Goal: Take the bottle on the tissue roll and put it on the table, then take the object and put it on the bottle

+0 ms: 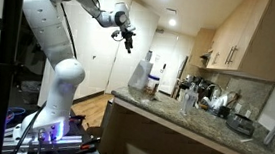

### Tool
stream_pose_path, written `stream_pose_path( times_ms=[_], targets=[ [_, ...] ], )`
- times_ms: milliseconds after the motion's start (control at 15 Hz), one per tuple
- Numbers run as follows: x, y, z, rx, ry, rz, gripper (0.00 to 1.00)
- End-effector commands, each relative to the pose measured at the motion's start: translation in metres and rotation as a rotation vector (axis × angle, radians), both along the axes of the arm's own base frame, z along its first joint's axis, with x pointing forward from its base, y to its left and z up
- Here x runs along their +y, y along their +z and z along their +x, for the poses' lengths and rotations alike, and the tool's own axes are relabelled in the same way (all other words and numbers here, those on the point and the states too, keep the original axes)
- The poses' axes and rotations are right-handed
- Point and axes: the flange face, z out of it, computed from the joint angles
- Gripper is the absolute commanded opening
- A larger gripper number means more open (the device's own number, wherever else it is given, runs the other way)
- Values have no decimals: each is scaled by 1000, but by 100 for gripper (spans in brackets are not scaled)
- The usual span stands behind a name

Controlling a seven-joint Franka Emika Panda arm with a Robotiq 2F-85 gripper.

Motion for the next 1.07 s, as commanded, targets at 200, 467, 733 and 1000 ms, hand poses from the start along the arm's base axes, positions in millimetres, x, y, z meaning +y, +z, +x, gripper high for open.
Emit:
stream_pose_path(
  times_ms=[200, 467, 733, 1000],
  targets=[
    [2, 8, 58, -255, 142, -207, 100],
    [28, 2, 106, -372, 270, -211, 100],
    [33, 1, 103, -377, 274, -161, 100],
    [33, 2, 102, -378, 273, -164, 100]
  ],
)
